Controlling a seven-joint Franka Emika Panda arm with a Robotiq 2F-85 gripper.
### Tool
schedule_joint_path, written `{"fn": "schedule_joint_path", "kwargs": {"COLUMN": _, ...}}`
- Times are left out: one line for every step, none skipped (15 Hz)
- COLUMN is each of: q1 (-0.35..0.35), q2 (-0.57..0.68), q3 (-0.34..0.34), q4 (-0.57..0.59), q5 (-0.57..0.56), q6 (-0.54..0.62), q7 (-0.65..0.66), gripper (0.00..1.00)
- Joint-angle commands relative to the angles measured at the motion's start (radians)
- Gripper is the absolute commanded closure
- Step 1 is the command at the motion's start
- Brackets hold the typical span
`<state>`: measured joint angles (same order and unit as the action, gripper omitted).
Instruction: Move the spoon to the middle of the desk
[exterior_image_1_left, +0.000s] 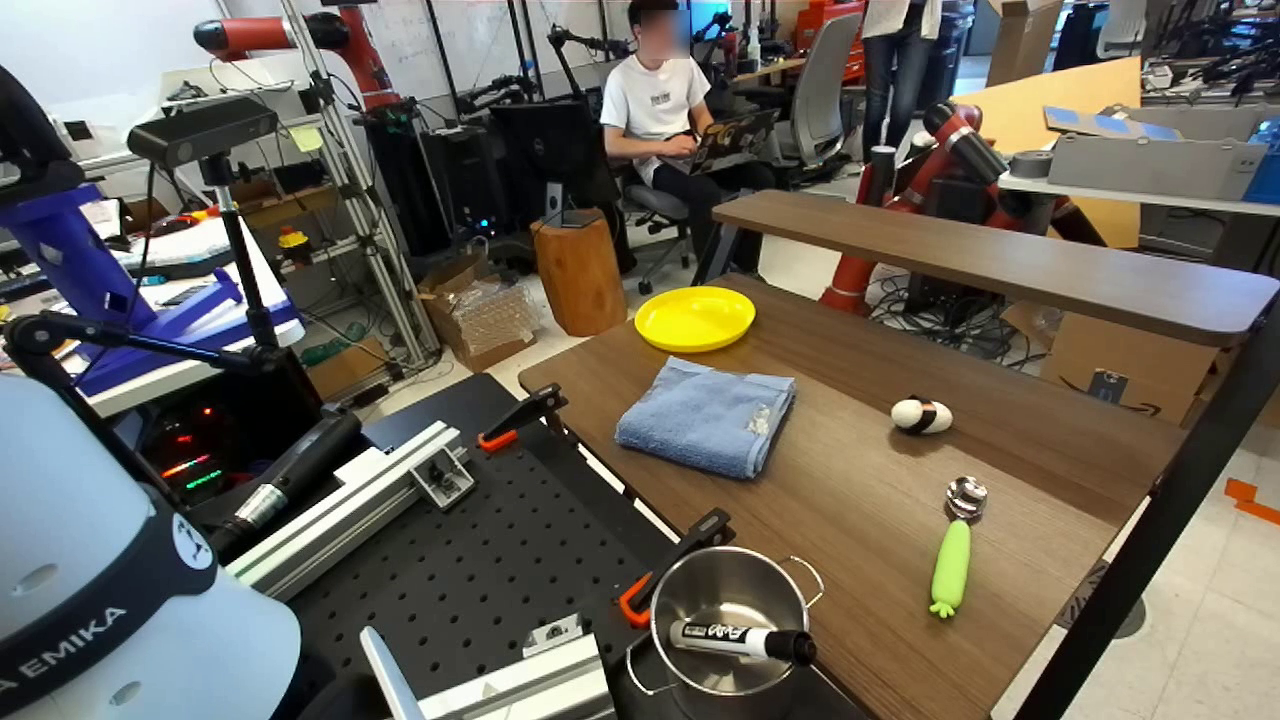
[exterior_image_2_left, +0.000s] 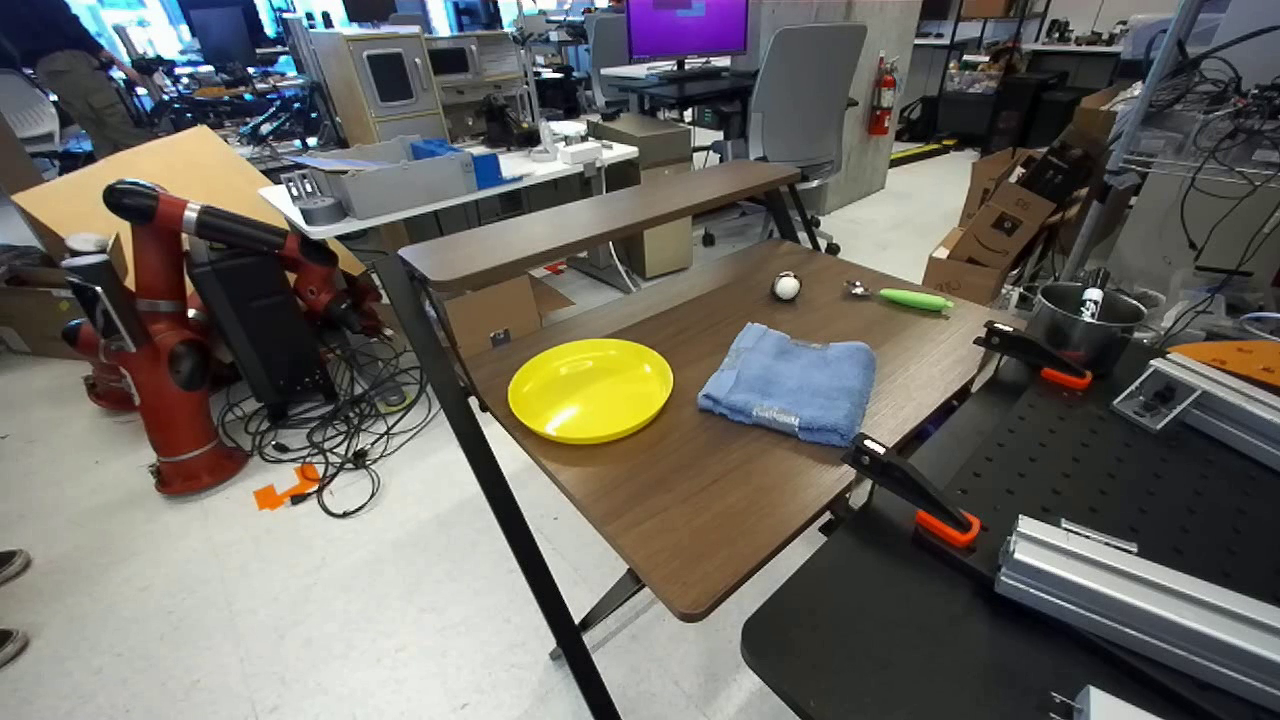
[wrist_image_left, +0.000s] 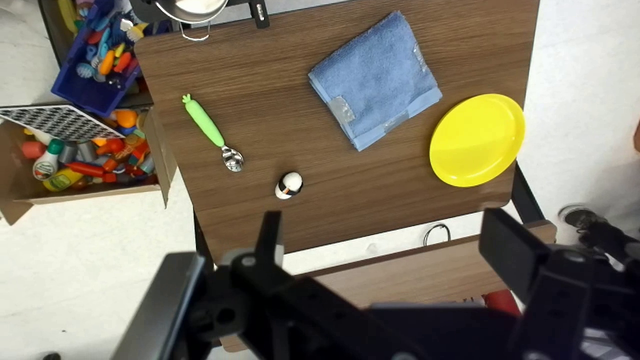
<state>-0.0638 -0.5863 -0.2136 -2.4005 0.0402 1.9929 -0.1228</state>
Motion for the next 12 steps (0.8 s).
{"fn": "schedule_joint_path", "kwargs": {"q1": -0.016, "q2": 0.061, "q3": -0.006, "q4": 0.023, "q5": 0.001, "q6": 0.045, "q7": -0.056, "gripper": 0.00}}
{"fn": "schedule_joint_path", "kwargs": {"q1": -0.018, "q2": 0.088, "q3": -0.011, "q4": 0.028, "q5": 0.001, "q6": 0.061, "q7": -0.072, "gripper": 0.00}}
{"fn": "schedule_joint_path", "kwargs": {"q1": -0.020, "q2": 0.115, "q3": -0.017, "q4": 0.031, "q5": 0.001, "q6": 0.081, "q7": -0.090, "gripper": 0.00}}
{"fn": "schedule_joint_path", "kwargs": {"q1": -0.022, "q2": 0.152, "q3": -0.022, "q4": 0.039, "q5": -0.003, "q6": 0.096, "q7": -0.108, "gripper": 0.00}}
{"fn": "schedule_joint_path", "kwargs": {"q1": -0.025, "q2": 0.186, "q3": -0.027, "q4": 0.043, "q5": -0.002, "q6": 0.125, "q7": -0.119, "gripper": 0.00}}
{"fn": "schedule_joint_path", "kwargs": {"q1": -0.026, "q2": 0.232, "q3": -0.035, "q4": 0.055, "q5": -0.001, "q6": 0.140, "q7": -0.138, "gripper": 0.00}}
{"fn": "schedule_joint_path", "kwargs": {"q1": -0.029, "q2": 0.273, "q3": -0.040, "q4": 0.063, "q5": 0.004, "q6": 0.168, "q7": -0.148, "gripper": 0.00}}
{"fn": "schedule_joint_path", "kwargs": {"q1": -0.032, "q2": 0.315, "q3": -0.045, "q4": 0.074, "q5": 0.005, "q6": 0.186, "q7": -0.162, "gripper": 0.00}}
{"fn": "schedule_joint_path", "kwargs": {"q1": -0.037, "q2": 0.359, "q3": -0.047, "q4": 0.085, "q5": 0.008, "q6": 0.213, "q7": -0.169, "gripper": 0.00}}
{"fn": "schedule_joint_path", "kwargs": {"q1": -0.042, "q2": 0.403, "q3": -0.048, "q4": 0.098, "q5": 0.012, "q6": 0.235, "q7": -0.176, "gripper": 0.00}}
{"fn": "schedule_joint_path", "kwargs": {"q1": -0.049, "q2": 0.444, "q3": -0.047, "q4": 0.111, "q5": 0.010, "q6": 0.250, "q7": -0.185, "gripper": 0.00}}
{"fn": "schedule_joint_path", "kwargs": {"q1": -0.056, "q2": 0.484, "q3": -0.045, "q4": 0.125, "q5": 0.014, "q6": 0.265, "q7": -0.194, "gripper": 0.00}}
